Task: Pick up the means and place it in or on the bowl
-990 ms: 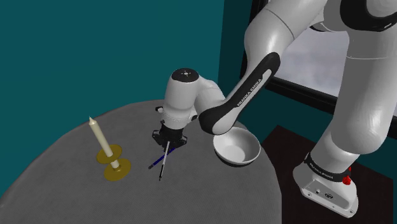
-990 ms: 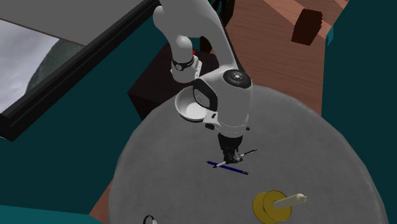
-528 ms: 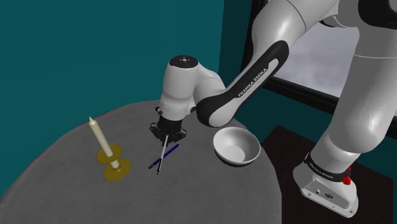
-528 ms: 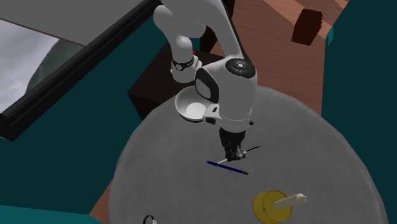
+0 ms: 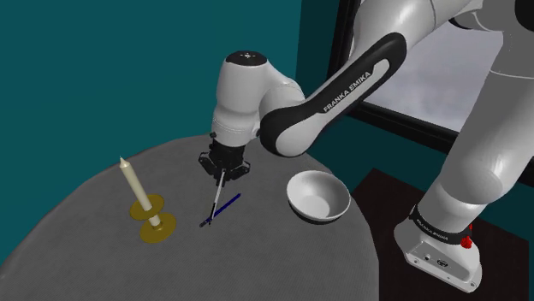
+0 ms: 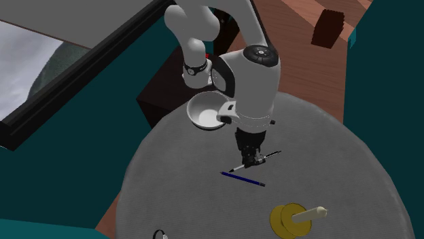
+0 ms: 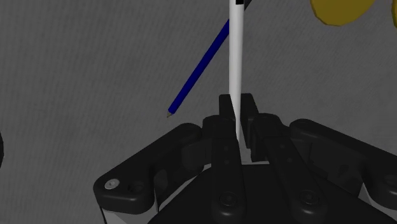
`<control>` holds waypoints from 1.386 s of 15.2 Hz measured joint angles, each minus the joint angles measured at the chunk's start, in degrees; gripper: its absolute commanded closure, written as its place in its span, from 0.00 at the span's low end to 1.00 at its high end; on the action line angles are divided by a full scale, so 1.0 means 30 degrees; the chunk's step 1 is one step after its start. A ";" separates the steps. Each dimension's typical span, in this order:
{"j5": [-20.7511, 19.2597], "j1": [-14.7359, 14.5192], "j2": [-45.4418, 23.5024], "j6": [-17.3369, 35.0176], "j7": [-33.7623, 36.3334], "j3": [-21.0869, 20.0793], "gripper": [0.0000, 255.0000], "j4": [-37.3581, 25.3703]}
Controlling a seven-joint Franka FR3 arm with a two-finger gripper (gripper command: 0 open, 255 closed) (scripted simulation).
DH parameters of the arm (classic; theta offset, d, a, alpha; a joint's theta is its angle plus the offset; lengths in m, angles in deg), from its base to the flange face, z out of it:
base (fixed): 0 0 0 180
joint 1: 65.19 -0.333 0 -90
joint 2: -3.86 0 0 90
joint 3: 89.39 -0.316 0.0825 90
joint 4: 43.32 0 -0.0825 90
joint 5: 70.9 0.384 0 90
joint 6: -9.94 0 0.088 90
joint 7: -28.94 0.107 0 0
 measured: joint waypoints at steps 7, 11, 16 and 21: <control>0.1992 0.0437 0.1341 -0.1408 -0.1443 -0.0467 1.00 -0.0637; 0.6019 0.0740 0.4652 -0.1311 -0.4634 -0.0137 1.00 0.1610; 1.0921 -0.1144 0.9313 -0.1617 -0.8894 0.2483 1.00 0.5378; 1.3016 -0.2921 1.3218 -0.2683 -1.1466 0.5074 1.00 0.8576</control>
